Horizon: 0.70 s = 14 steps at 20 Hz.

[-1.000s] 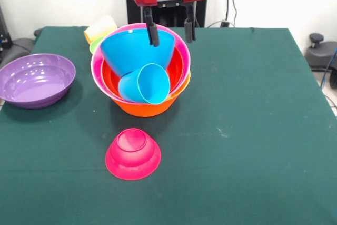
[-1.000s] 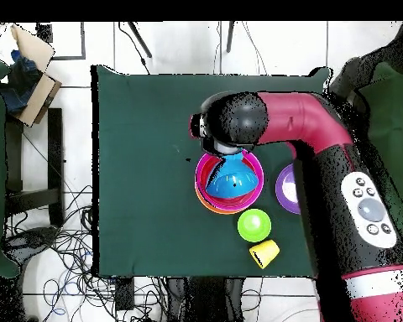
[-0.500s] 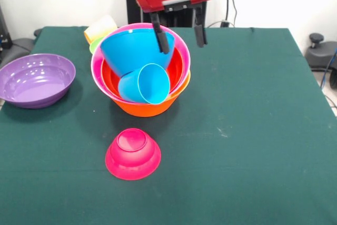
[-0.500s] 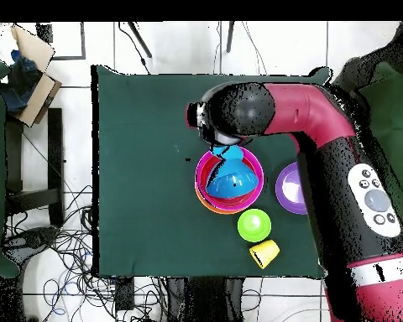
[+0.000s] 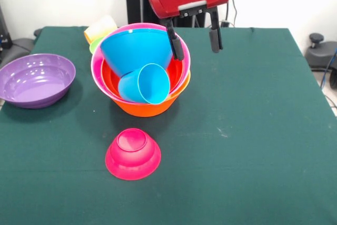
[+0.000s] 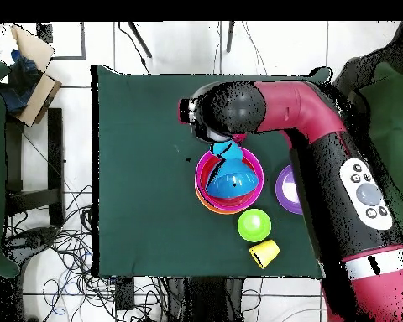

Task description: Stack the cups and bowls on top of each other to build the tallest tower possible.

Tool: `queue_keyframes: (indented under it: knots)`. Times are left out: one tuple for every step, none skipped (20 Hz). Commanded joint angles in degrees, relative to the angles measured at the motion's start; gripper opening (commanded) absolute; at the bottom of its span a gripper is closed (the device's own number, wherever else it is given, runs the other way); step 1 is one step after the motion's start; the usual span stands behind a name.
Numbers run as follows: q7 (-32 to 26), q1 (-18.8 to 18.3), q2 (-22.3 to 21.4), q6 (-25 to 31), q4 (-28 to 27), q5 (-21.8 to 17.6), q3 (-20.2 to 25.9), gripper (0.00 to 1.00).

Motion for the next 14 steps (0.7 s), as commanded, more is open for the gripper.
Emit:
queue_keyframes:
  knots:
    - [-18.7, -0.1, 1.5, 0.7, -0.3, -4.9, 2.8, 1.00]
    - [-16.5, 0.4, 0.7, 1.1, -0.5, -6.0, 1.0, 1.00]
    - [-15.8, 0.5, 0.2, 0.8, -0.5, -7.2, 0.2, 1.00]
    - [-15.1, 0.9, -0.5, 0.8, -1.0, -9.4, -1.4, 1.00]
    - [-14.5, 1.2, -1.2, 0.6, -1.2, -10.9, -2.3, 1.00]
    - [-13.9, 1.5, -1.9, 0.4, -1.5, -12.4, -3.2, 1.00]
    - [-13.8, 1.4, -2.6, 0.2, -1.3, -13.0, -3.3, 1.00]
    - [-13.9, 1.0, -3.6, 0.0, -0.8, -13.5, -3.2, 1.00]
    - [-14.3, 0.5, -4.2, 0.1, -0.3, -13.7, -2.9, 1.00]
    - [-14.8, 0.0, -4.8, 0.2, 0.2, -13.9, -2.6, 1.00]
    - [-15.4, -0.6, -4.9, 0.3, 0.5, -14.0, -2.2, 1.00]
    - [-17.0, -1.9, -4.6, 0.0, 1.2, -13.7, -1.2, 1.00]
    - [-18.4, -3.1, -4.1, 0.0, 1.6, -13.5, -0.5, 1.00]
    - [-19.8, -4.2, -3.6, -0.1, 2.0, -13.2, 0.3, 1.00]
